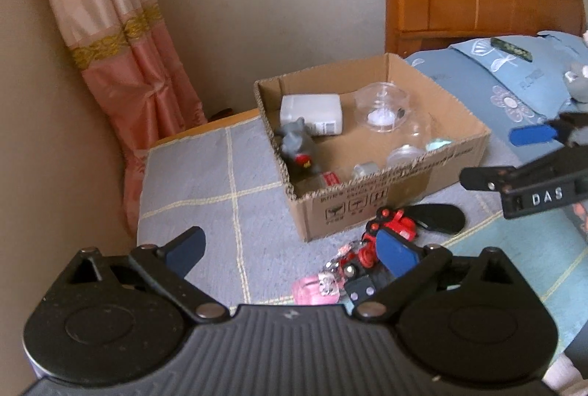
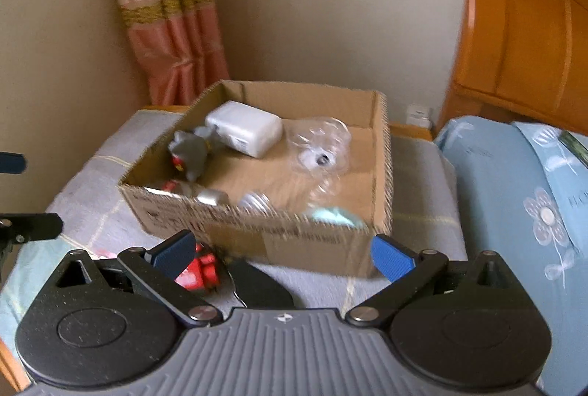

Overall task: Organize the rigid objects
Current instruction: 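Move both tools back toward the pink keychain bottle and black oval case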

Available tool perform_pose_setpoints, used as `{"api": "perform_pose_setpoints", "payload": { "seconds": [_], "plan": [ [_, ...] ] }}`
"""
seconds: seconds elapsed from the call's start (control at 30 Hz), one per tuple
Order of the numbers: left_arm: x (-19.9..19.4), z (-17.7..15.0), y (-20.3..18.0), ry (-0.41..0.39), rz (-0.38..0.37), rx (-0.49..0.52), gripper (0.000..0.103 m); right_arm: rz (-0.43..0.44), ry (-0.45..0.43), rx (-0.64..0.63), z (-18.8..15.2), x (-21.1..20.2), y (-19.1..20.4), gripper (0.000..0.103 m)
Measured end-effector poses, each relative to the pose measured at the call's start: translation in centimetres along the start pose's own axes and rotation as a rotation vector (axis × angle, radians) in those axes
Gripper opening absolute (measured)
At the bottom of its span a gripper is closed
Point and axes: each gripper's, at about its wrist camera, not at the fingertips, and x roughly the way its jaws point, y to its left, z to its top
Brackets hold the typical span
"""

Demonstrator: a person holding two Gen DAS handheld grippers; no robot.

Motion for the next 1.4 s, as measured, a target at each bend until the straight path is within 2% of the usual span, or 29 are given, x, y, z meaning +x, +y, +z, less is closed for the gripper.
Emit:
{"api": "perform_pose_setpoints", "payload": {
  "seconds": [0.23, 0.43, 0.6, 0.77, 1.0, 1.27, 1.4],
  "plan": [
    [0.1, -2.1, -0.4, -0.002, 0.033, -0.048, 0.099, -0.056, 0.054, 0.034, -3.5, 3.2, 0.3, 0.103],
    [0.0, -3.8, -0.4, -0.039, 0.004, -0.131, 0.099, -0.056, 0.095, 0.056, -4.7, 5.6, 0.6, 0.103],
    [1.1, -4.5, -0.2, -0.004, -0.018, -0.210, 0.099, -0.074, 0.100, 0.039, -5.0, 6.9, 1.0, 0.103],
    [2.4, -5.0, -0.6, 0.036, -0.021, -0.213, 0.099, -0.086, 0.093, 0.026, -5.3, 7.4, 0.8, 0.103],
    [2.7, -5.1, -1.2, 0.028, -0.060, -0.214, 0.099, -0.117, 0.095, 0.036, -5.3, 7.4, -0.8, 0.103],
    [3.1, -5.0, -1.7, 0.024, -0.063, -0.190, 0.099, -0.169, 0.091, 0.084, -5.8, 7.0, -3.9, 0.103],
    [3.2, -5.2, -1.8, 0.020, -0.069, -0.190, 0.099, -0.128, 0.089, 0.046, -6.1, 6.8, -3.2, 0.103]
  ]
}}
